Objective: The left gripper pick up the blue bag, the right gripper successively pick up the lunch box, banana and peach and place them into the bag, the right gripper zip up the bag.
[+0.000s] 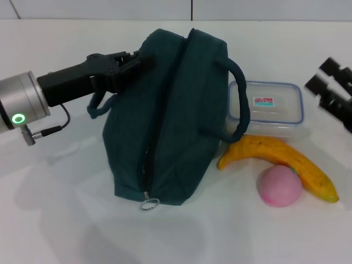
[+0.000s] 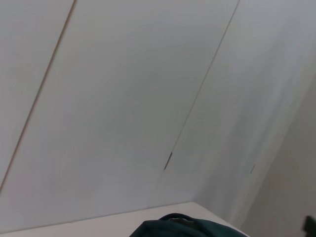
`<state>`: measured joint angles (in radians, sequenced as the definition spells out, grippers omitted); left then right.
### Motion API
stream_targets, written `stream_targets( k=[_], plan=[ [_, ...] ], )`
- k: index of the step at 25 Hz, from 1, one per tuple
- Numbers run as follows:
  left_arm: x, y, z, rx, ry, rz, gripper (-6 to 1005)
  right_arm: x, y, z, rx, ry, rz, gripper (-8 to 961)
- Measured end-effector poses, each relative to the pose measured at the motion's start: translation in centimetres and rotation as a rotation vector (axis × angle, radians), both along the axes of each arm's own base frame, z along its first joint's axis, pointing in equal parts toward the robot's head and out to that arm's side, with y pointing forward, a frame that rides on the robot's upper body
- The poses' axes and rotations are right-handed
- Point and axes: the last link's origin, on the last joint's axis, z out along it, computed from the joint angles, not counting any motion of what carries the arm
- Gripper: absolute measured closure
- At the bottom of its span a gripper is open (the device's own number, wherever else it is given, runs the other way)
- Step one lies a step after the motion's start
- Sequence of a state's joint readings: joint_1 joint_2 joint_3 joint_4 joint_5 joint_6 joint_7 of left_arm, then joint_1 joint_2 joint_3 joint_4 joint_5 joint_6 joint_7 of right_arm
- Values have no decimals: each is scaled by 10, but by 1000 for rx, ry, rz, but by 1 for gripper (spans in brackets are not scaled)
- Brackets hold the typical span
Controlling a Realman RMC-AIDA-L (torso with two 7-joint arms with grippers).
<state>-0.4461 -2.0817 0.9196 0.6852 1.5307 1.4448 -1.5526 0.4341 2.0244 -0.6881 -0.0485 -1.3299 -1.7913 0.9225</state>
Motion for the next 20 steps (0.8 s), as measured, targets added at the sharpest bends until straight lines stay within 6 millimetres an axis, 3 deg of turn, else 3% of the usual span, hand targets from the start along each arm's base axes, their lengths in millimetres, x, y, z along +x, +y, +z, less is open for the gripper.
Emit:
stream_targets(
  k=[11, 20],
  plan=[
    [4, 8, 2, 17, 12, -4, 935, 31, -1, -38, -54, 451, -623, 118],
    [6, 7, -2, 6, 16, -10, 952, 43, -2, -55, -204, 553, -772, 120]
  ],
)
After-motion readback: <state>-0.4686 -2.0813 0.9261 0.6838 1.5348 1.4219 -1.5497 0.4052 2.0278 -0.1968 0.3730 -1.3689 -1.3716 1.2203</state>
